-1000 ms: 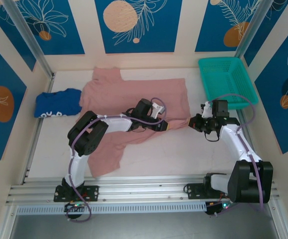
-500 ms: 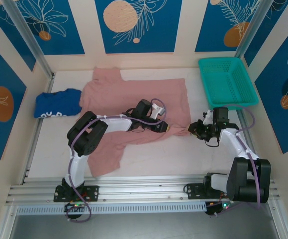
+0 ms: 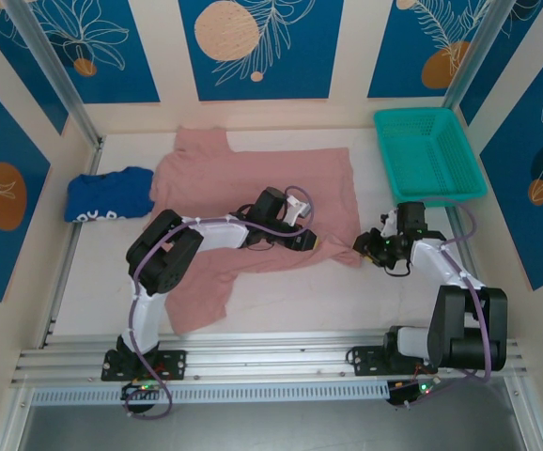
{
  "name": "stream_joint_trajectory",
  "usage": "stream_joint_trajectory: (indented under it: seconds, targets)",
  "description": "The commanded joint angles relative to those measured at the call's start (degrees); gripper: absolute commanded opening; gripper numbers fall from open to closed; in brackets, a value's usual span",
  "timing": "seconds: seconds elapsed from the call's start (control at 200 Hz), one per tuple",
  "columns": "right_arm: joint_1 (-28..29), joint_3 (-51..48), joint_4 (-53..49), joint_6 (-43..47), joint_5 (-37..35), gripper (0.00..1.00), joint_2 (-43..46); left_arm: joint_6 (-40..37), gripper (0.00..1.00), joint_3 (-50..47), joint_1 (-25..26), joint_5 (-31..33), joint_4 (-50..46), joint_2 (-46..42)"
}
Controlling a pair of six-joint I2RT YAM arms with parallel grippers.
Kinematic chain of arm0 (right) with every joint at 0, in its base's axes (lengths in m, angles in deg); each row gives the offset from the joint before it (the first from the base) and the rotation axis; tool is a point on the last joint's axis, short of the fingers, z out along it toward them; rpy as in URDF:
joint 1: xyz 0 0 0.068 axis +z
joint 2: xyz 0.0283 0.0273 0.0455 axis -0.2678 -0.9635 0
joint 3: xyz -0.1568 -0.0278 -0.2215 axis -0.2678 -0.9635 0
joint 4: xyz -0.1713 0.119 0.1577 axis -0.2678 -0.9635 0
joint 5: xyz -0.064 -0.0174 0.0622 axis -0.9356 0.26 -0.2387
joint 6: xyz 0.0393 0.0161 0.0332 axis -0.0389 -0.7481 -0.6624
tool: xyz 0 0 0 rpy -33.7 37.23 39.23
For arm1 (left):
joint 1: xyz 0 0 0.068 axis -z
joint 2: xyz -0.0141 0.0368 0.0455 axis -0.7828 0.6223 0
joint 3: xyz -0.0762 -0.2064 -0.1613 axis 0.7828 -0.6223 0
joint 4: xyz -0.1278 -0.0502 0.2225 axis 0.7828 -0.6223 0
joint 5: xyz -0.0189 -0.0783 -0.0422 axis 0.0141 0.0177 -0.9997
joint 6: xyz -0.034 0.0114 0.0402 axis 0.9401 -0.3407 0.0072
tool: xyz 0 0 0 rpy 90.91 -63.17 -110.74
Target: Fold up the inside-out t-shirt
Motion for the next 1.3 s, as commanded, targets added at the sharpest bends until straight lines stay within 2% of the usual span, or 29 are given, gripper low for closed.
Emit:
stream_joint_trajectory:
  seconds: [0.0,0.425,0.6,1.075,1.295]
  targets:
    - [1.7,1.0,-3.9,-0.2,-2.7,0.34,0.6,-0.8,0.38,-0.8,0.2,-0.4,0.1,-1.8]
    - [6.3,1.0,-7.9,-1.7,-10.7,0.4,1.2,0.1,0.39,-1.4,0.1,-0.9,1.2,-2.2]
    - [7.1,1.8,-8.2,-1.8,-11.8,0.4,-0.2,0.2,0.39,-1.8,0.1,-1.0,1.6,-2.2]
    - [7.0,3.7,-7.7,0.0,-8.7,0.34,-5.3,0.4,0.39,-2.3,0.1,-1.5,2.8,-2.0]
    - [6.5,5.9,-8.3,1.1,-10.8,0.28,-4.3,0.8,0.39,-2.9,0.2,-1.9,3.5,-2.2]
